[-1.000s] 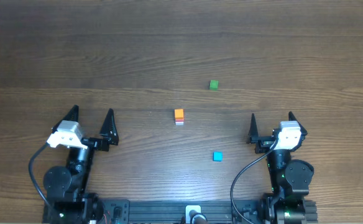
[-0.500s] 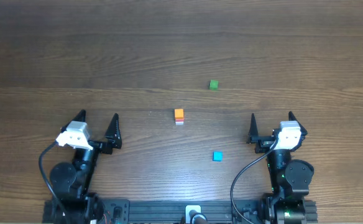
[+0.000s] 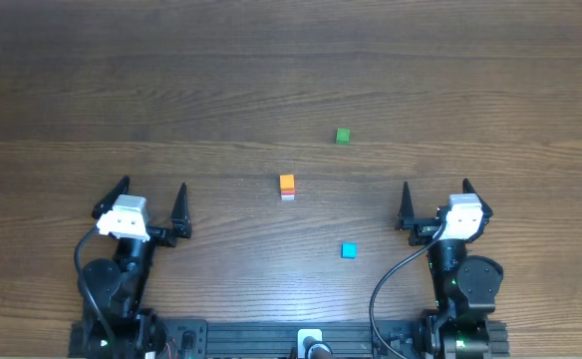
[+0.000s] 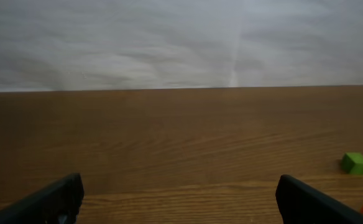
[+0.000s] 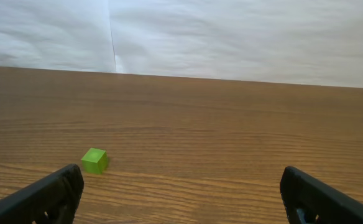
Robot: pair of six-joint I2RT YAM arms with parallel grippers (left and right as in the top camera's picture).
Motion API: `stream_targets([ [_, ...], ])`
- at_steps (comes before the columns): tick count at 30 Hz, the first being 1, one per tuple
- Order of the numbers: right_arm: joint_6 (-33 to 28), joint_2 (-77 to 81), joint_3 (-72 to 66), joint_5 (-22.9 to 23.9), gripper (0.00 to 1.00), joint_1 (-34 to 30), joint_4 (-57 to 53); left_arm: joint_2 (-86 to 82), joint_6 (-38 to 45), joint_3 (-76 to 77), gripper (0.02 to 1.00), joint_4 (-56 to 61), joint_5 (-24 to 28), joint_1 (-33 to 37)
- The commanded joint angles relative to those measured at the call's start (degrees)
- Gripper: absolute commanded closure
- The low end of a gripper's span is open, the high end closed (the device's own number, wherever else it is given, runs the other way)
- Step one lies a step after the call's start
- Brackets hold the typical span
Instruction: Stack Cubes
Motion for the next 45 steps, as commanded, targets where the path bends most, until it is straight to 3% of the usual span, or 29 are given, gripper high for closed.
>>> stream_targets([
  [1, 0.13, -0.26, -0.28, -0.85, 0.009, -0.46, -0.13, -0.57, 1.64, -0.31, 0.018, -0.17, -0.68, -1.44],
  [13, 0.13, -0.26, -0.28, -0.85, 0.009, -0.46, -0.13, -0.57, 1.66, -0.31, 0.018, -0.2, -0.68, -5.81],
  [35, 0.13, -0.26, -0.28, -0.24, 0.009, -0.46, -0.13, -0.46, 1.64, -0.31, 0.018, -0.2, -0.68, -5.92],
  [39, -0.15, -0.26, -0.28, 4.55, 0.007, -0.46, -0.11, -0.46, 1.66, -0.31, 0.018, -0.2, -0.68, -5.9],
  [45, -0.09, -0.26, -0.28, 3.85, 0.007, -0.46, 2.08, -0.46, 1.64, -0.31, 0.018, -0.2, -0.68, -5.92],
])
